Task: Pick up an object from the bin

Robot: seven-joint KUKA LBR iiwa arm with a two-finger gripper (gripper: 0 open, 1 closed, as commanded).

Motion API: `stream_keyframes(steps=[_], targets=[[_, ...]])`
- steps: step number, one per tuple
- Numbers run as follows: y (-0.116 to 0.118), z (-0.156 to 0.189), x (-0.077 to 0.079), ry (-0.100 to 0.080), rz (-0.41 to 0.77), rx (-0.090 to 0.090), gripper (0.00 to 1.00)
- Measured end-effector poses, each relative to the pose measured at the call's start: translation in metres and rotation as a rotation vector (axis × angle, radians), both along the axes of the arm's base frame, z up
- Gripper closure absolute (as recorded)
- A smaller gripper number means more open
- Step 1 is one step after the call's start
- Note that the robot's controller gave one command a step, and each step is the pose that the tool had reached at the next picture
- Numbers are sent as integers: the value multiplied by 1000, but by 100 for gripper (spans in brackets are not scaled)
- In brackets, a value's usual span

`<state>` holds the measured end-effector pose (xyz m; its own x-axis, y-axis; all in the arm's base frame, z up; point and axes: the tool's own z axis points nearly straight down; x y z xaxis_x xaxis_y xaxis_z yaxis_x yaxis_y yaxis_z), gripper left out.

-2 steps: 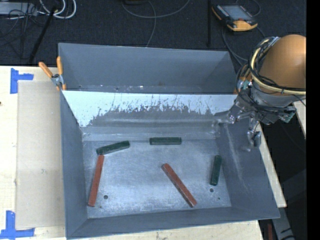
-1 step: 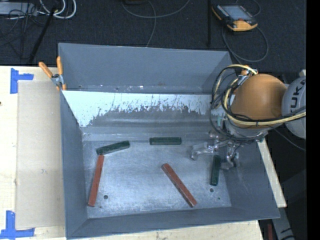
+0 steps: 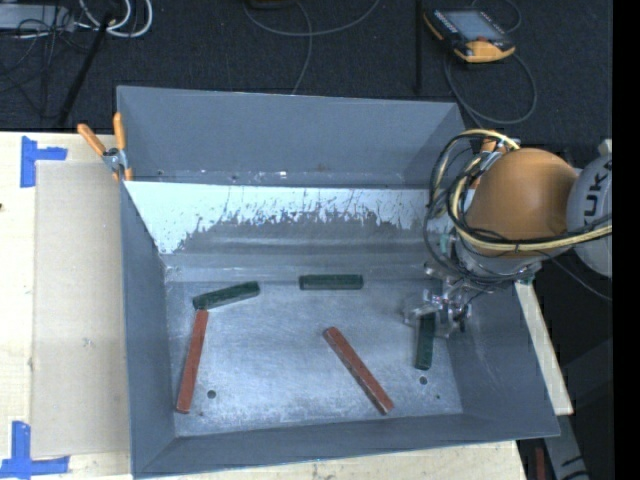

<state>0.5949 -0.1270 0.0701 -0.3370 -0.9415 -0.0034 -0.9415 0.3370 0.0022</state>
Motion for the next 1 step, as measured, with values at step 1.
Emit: stream_keyframes(steps=[1], targets=[[38,229,-25,-10,2,-3,100]])
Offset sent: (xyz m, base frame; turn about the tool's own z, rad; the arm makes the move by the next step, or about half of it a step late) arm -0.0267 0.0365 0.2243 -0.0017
